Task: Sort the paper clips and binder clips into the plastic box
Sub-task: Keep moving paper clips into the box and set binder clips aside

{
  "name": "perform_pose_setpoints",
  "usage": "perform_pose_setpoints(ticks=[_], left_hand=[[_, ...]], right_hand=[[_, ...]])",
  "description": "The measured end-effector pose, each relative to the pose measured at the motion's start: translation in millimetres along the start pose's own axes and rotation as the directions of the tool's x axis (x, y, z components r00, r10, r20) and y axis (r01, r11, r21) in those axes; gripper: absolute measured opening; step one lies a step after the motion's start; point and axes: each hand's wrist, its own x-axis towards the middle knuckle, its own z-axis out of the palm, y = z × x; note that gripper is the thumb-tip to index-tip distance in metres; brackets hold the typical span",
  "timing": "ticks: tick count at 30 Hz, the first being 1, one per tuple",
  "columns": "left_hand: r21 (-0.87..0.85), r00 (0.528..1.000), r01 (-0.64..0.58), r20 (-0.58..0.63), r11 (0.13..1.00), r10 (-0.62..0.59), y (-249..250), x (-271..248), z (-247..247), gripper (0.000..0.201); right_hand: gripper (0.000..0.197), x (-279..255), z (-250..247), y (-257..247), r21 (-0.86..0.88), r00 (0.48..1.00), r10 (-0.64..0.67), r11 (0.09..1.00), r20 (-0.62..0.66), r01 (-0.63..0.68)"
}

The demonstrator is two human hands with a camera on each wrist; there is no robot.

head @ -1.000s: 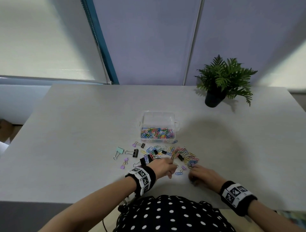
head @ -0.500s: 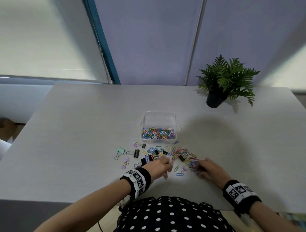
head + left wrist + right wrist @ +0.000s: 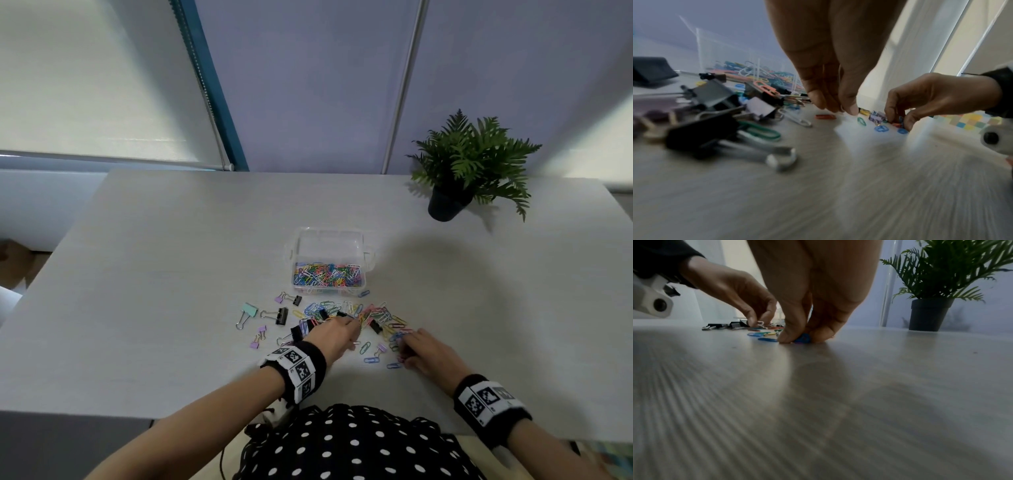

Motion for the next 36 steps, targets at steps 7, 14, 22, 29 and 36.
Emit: perform_pose_setpoints(ticks=[7,14,22,29,36], left_hand=[[-0.006,0.996,0.030,0.088,1.000,-0.030,27,13,1,0.017],[0.199,0.997,0.003,0.070,0.980,-0.018,38,12,2,0.017],[0.340,0.988,0.022,0.138,0.940,-0.073,55,17,5,0.046],[0.343,0.988,0.039,0.124,0.939,-0.087,52,13,2,0.047],[0.395,0.990,0.004,0.127,0.919,-0.059,48,12,-3,0.047]], right_hand=[[0.026,-9,4,-16,0.206,0.993,-0.114,0.971,-0.040,0.119],[0.017,-4,12,-20,0.161,0.999,0.010,0.987,-0.041,-0.003],[0.014,4,19,-16,0.066,0.993,-0.045,0.996,-0.108,0.052],[0.006,2,20,-19,-0.203,0.952,-0.220,0.963,-0.211,0.177],[0.005,6,23,-17,-0.325,0.909,-0.320,0.918,-0.268,0.227]])
